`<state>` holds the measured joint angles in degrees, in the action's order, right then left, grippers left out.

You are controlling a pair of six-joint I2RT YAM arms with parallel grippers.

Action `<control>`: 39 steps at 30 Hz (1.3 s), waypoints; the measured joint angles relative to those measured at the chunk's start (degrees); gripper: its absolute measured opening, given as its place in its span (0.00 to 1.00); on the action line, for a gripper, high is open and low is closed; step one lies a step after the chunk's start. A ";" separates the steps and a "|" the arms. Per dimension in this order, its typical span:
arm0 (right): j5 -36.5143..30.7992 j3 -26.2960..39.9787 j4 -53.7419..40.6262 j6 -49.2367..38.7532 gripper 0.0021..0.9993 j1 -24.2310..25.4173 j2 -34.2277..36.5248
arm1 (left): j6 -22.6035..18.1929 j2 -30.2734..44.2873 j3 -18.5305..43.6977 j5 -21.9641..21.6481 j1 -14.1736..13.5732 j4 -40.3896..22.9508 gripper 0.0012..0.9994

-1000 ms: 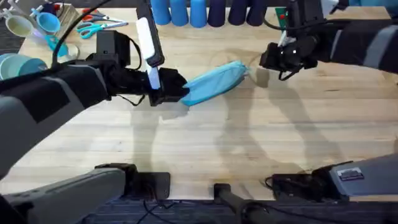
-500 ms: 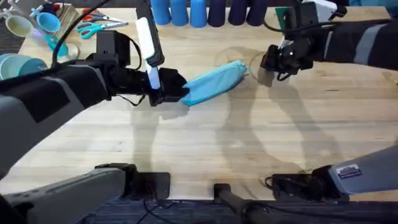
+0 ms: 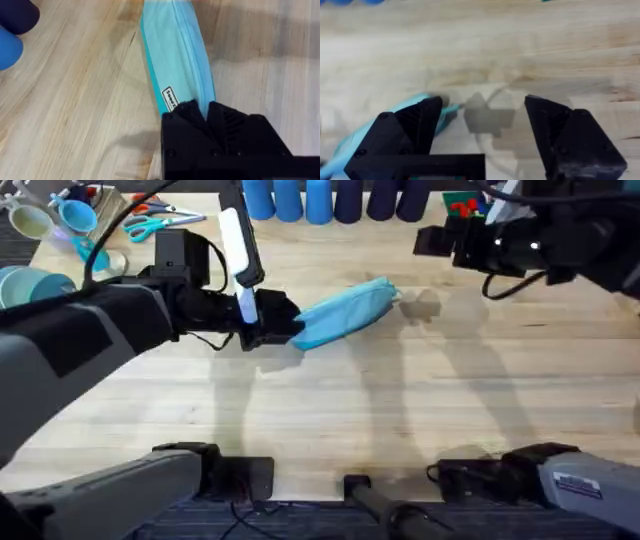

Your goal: Unzip the bag, pick up the pens from the table one at a time and place them inside, then zip the bag closed.

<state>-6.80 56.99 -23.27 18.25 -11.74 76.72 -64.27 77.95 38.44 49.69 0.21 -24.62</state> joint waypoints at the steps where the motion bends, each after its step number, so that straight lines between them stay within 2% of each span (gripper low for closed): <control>1: 0.70 0.00 -1.02 -0.83 1.00 -0.24 -0.73 | 0.00 0.00 0.00 0.00 0.00 0.00 0.04; 13: 3.44 -0.02 -4.92 -4.17 1.00 -0.88 -2.51 | 0.00 0.00 0.00 0.00 0.00 0.00 0.04; 14: 3.44 -0.02 -4.92 -4.20 1.00 -0.88 -2.51 | -0.09 0.00 0.00 0.01 0.00 0.04 0.08; 18: 3.47 -0.02 -5.18 -4.42 1.00 -0.88 -2.51 | 0.04 0.00 0.00 0.02 0.00 0.04 0.72; 19: 3.47 -0.02 -5.23 -4.45 1.00 -0.88 -2.51 | 0.05 0.00 0.00 0.02 0.00 0.02 0.86; 20: 3.47 -0.02 -5.31 -4.60 1.00 -0.88 -2.51 | 0.34 0.00 0.00 0.02 0.00 -0.04 0.96; 22: 3.47 -0.02 -5.33 -4.62 1.00 -0.88 -2.51 | 0.24 0.00 0.00 0.02 0.00 0.00 0.99; 30: 3.57 -0.02 -5.31 -4.63 1.00 -0.88 -2.51 | 0.55 0.00 0.00 0.00 0.00 0.00 0.99; 34: 3.60 -0.02 -5.31 -4.64 1.00 -0.88 -2.51 | 3.79 -0.02 0.52 -0.74 0.00 -0.58 0.99; 39: 3.60 -0.02 -5.95 -4.65 1.00 -0.88 -2.51 | 9.40 -3.22 5.28 -5.19 0.00 -8.20 0.99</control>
<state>-3.20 56.97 -29.22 13.59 -12.62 74.22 -54.87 74.73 43.71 44.51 0.21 -32.82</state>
